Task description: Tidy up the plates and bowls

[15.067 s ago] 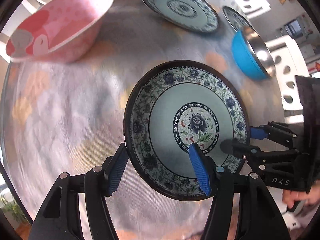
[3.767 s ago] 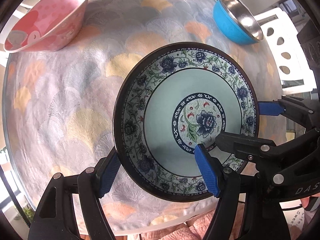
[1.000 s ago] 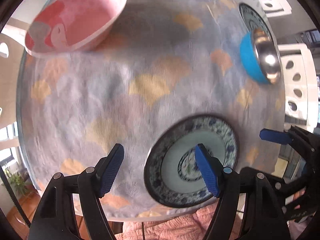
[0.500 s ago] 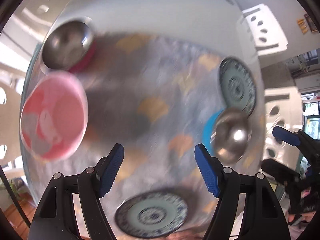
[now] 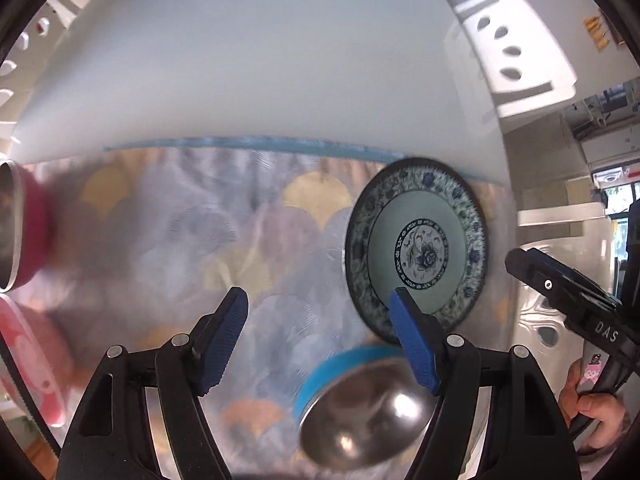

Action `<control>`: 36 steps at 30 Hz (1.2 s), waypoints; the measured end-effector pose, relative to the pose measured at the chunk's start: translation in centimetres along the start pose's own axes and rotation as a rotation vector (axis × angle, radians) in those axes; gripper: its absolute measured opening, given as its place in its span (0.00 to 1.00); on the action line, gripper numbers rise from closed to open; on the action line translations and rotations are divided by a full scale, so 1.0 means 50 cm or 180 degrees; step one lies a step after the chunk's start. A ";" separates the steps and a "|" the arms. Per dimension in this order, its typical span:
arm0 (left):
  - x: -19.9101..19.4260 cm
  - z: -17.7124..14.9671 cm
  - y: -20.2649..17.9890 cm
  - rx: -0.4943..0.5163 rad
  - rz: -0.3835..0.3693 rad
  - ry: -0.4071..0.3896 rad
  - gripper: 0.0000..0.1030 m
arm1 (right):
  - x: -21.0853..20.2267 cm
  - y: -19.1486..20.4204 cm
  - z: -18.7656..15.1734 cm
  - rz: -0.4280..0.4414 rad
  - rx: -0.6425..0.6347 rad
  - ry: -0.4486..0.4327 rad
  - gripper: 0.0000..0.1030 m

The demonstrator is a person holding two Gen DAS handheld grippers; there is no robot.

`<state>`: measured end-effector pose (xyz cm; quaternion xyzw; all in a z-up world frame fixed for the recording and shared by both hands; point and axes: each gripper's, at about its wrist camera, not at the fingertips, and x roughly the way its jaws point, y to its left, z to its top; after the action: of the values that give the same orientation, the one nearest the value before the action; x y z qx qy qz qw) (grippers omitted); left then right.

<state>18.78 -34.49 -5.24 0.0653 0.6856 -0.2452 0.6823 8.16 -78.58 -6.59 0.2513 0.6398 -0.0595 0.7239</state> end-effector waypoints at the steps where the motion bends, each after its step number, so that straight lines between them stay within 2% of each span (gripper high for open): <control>1: 0.017 0.003 -0.005 -0.0020 -0.0004 0.0044 0.69 | 0.016 -0.015 0.002 0.0018 0.0042 0.0044 0.74; 4: 0.055 0.010 -0.021 -0.0049 -0.0018 0.0121 0.69 | 0.050 -0.038 0.008 -0.0043 0.0037 0.0114 0.74; 10: 0.104 0.014 -0.050 0.0048 0.0191 0.0211 0.68 | 0.095 -0.071 0.016 -0.0243 0.0055 0.0174 0.74; 12: 0.119 0.014 -0.052 0.0051 0.0203 0.0254 0.64 | 0.112 -0.072 0.016 -0.0295 0.0020 0.0221 0.74; 14: 0.132 0.013 -0.055 0.0055 0.0210 0.0282 0.57 | 0.122 -0.067 0.016 -0.0312 -0.0022 0.0242 0.74; 19: 0.144 0.017 -0.086 0.0188 0.0287 0.0202 0.55 | 0.147 -0.048 0.018 -0.0293 -0.0156 0.0305 0.73; 23: 0.151 0.025 -0.111 0.0285 0.0289 0.0155 0.54 | 0.159 -0.012 0.013 -0.0247 -0.0327 0.0346 0.68; 27: 0.157 0.034 -0.143 0.0381 0.0280 0.0128 0.55 | 0.174 0.027 0.009 -0.0327 -0.0516 0.0372 0.68; 36: 0.160 0.048 -0.157 0.0361 0.0242 0.0063 0.53 | 0.178 0.051 0.002 -0.0356 -0.0526 0.0316 0.68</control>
<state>17.13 -44.33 -10.91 0.1323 0.6743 -0.2569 0.6795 10.82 -74.34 -14.37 0.1574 0.6906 -0.0344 0.7050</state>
